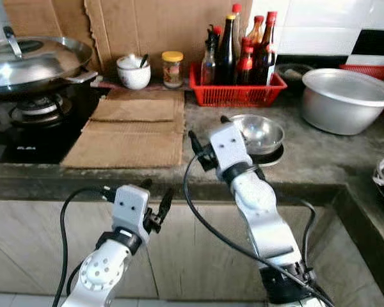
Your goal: Kitchen organization
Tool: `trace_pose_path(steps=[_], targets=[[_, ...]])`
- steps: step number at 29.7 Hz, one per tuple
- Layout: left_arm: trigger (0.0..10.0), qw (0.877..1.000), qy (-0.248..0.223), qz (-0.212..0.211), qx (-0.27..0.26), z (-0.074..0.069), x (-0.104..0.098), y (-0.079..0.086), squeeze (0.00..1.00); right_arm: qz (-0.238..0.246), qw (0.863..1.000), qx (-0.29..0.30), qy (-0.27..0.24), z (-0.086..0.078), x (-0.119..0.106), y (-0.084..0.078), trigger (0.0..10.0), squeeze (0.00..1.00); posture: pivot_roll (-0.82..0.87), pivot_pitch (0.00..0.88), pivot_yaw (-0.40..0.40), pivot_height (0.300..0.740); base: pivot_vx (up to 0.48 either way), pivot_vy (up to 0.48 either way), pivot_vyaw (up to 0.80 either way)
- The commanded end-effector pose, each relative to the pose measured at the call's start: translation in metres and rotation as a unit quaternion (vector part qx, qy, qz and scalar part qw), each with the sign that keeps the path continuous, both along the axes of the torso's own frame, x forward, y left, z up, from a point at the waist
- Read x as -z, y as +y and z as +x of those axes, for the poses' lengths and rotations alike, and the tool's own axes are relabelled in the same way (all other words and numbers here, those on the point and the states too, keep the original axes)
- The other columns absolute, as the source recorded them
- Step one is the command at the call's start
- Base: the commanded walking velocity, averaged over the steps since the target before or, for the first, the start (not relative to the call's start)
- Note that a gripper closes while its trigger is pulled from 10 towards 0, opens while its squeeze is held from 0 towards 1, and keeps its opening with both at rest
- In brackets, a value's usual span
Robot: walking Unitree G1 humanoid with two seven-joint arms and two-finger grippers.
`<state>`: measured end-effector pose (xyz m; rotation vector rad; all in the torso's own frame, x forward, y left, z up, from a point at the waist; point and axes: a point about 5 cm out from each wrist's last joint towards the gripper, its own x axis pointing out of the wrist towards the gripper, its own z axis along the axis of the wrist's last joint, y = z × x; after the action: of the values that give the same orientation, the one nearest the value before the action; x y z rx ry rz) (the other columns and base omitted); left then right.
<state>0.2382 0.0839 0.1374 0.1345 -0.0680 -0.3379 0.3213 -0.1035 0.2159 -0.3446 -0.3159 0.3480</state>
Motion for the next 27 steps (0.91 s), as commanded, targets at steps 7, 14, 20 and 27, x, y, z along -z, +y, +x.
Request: trace_pose_path(steps=[7, 14, 20, 27], targets=[[10.0, 1.000, 0.002, -0.006, 0.003, -0.003, -0.002, -0.003, 0.00, -0.065, 0.998, 0.005, 0.007, 0.020, 0.005, 0.009, 10.0, 0.00, 0.02, 0.022, -0.076, 0.740, 0.000, 0.000, 0.00], [10.0, 1.000, 0.003, -0.007, 0.001, -0.004, -0.002, -0.003, 0.00, -0.100, 0.994, 0.039, 0.025, 0.036, 0.015, 0.008, 10.0, 0.00, 0.02, 0.024, -0.081, 0.740, 0.000, 0.000, 0.00], [10.0, 1.000, 0.003, -0.007, 0.000, -0.004, -0.002, -0.003, 0.00, -0.100, 0.993, 0.057, 0.026, 0.041, 0.014, 0.004, 10.0, 0.00, 0.02, 0.025, -0.083, 0.740, 0.000, 0.000, 0.00], [10.0, 1.000, 0.002, -0.008, -0.003, -0.003, -0.002, -0.003, 0.00, -0.104, 0.991, 0.080, 0.024, 0.050, 0.012, -0.002, 0.0, 0.00, 0.02, 0.024, -0.088, 0.740, 0.000, 0.000, 0.00]])
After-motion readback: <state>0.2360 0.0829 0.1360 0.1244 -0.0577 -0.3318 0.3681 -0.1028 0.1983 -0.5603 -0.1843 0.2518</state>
